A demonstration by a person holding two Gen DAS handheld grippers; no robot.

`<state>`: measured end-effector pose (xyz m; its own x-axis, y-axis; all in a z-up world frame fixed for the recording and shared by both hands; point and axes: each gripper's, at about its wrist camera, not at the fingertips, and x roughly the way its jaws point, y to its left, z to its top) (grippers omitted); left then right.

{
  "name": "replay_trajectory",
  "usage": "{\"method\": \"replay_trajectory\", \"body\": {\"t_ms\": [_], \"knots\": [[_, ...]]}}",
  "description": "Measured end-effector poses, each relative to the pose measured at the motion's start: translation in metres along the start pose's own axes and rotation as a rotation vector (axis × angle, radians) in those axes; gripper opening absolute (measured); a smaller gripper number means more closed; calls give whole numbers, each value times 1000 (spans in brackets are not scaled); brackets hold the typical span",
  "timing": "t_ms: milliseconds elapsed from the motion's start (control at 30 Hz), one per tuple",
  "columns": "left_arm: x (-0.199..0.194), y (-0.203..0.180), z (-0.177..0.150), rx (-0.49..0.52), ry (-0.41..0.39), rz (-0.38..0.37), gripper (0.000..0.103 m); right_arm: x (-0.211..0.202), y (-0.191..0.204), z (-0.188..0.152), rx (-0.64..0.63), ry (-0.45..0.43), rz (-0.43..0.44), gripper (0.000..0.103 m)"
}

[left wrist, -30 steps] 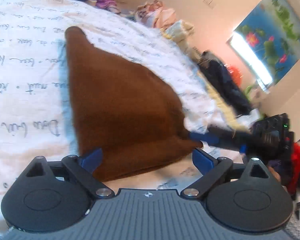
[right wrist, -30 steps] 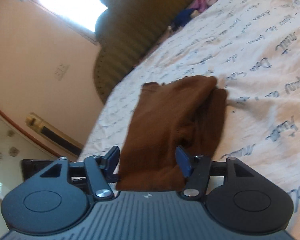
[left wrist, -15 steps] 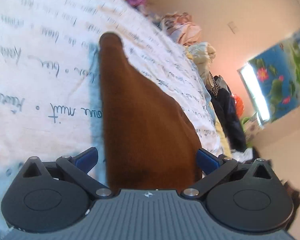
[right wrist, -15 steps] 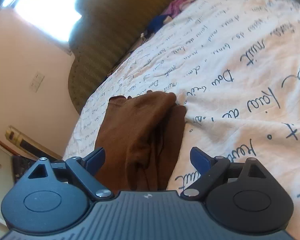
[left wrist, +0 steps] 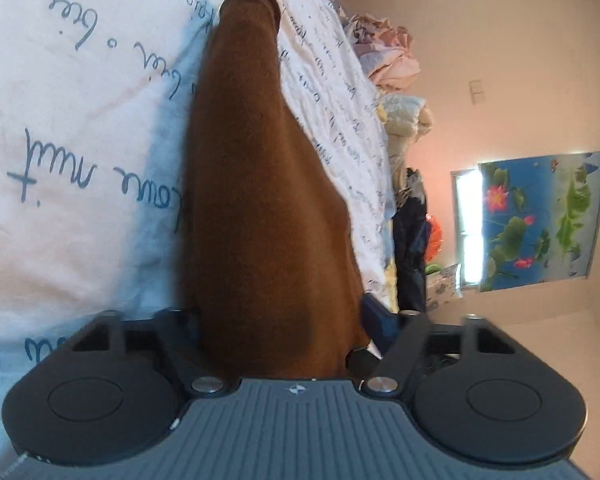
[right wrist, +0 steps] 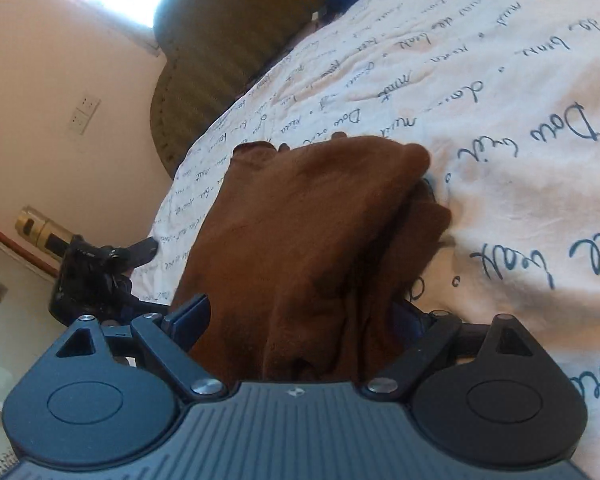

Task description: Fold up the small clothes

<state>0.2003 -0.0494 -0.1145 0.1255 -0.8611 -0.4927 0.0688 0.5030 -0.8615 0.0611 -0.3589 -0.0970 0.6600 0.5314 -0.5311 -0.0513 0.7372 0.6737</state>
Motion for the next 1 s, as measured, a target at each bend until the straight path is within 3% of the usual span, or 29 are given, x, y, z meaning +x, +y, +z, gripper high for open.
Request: {"method": "replay_trajectory", "body": {"t_ms": [33, 100, 200, 333, 600, 700, 767, 800, 833, 900, 1000], "knots": [[3, 2, -2, 14, -2, 27, 34, 2, 5, 0, -18, -2, -33, 77], [-1, 1, -5, 62, -28, 62, 32, -3, 22, 1, -85, -12, -106, 40], [-9, -27, -15, 250, -68, 191, 29, -8, 57, -2, -202, -25, -166, 36], [-22, -71, -32, 508, -122, 344, 28, -3, 106, 4, -279, -55, -142, 34], [-95, -125, -25, 745, -263, 540, 28, 20, 177, 33, -316, -117, -61, 33], [-114, -118, -12, 710, -237, 575, 32, 34, 179, 33, -270, -124, -51, 33], [-119, -89, 0, 594, -184, 540, 49, 51, 168, 26, -237, -95, -67, 39], [-119, -66, 4, 510, -153, 523, 74, 66, 159, 20, -236, -57, -113, 50], [-118, -45, 7, 443, -126, 519, 86, 80, 151, 13, -250, -18, -176, 72], [-126, -10, -1, 343, -131, 513, 82, 89, 133, 1, -224, 6, -224, 79], [-153, 22, -19, 210, -159, 367, 89, 69, 114, -15, -147, -16, -167, 81]]}}
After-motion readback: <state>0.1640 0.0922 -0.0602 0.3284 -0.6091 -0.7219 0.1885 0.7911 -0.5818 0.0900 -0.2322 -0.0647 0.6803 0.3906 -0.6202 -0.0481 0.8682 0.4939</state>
